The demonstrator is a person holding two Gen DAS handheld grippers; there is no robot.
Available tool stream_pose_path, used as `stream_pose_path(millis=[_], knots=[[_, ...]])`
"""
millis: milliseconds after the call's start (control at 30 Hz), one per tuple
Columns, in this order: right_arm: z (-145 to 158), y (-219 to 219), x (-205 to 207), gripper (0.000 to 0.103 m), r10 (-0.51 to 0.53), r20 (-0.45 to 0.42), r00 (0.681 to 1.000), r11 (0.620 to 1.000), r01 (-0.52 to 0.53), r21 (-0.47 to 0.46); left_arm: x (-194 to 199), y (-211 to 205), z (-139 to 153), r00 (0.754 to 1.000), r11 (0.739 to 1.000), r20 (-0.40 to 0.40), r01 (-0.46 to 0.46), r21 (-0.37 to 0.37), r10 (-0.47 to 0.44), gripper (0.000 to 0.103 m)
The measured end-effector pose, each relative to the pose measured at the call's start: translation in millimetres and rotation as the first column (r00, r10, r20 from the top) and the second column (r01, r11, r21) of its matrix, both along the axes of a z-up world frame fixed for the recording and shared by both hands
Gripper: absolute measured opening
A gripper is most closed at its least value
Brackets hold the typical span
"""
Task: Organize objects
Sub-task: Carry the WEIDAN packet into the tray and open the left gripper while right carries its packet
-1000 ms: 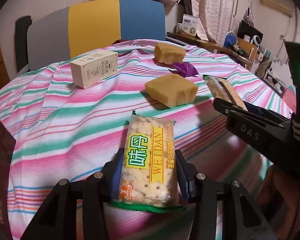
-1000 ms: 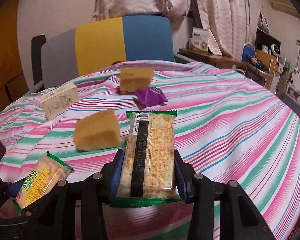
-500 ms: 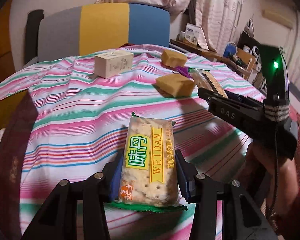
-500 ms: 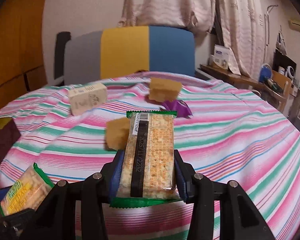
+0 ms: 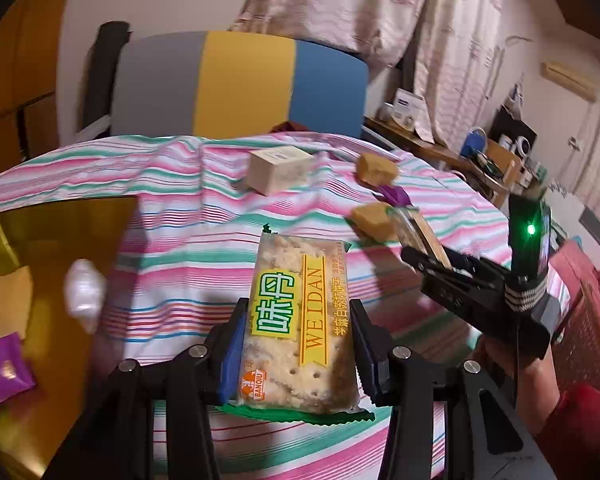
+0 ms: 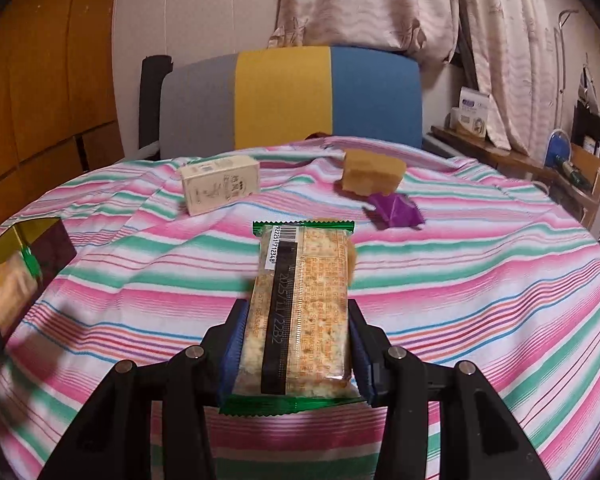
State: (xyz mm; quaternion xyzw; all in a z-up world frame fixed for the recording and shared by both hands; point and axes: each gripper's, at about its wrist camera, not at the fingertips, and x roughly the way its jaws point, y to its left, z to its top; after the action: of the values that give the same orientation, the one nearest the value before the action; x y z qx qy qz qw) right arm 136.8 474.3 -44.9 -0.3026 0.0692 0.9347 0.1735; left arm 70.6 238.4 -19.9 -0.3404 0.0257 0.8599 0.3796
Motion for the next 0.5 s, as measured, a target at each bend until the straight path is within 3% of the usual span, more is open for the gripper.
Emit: stream_pose_path(millis=[233,367,500], knots=[[1,-16,0,0.047,0.030,-0.012,0.999,0.995,-0.031,-0.095,-23,-45,10,0.995,0.995,0.003,-0.100,0.014,0.100,0.048],[-4,-29,1,0.047,0.022,-0.041,0.999,0.979,-0.030,-0.203,-43,-70,13,0.987,0.987,0.011,-0.163,0.012,0.163,0.048],[-7,-51,-4,0.047,0.044,-0.051,0.998,0.968,-0.056,-0.246,-69,-97,13,0.972,0.973,0.034,-0.232,0.012,0.231,0.048]])
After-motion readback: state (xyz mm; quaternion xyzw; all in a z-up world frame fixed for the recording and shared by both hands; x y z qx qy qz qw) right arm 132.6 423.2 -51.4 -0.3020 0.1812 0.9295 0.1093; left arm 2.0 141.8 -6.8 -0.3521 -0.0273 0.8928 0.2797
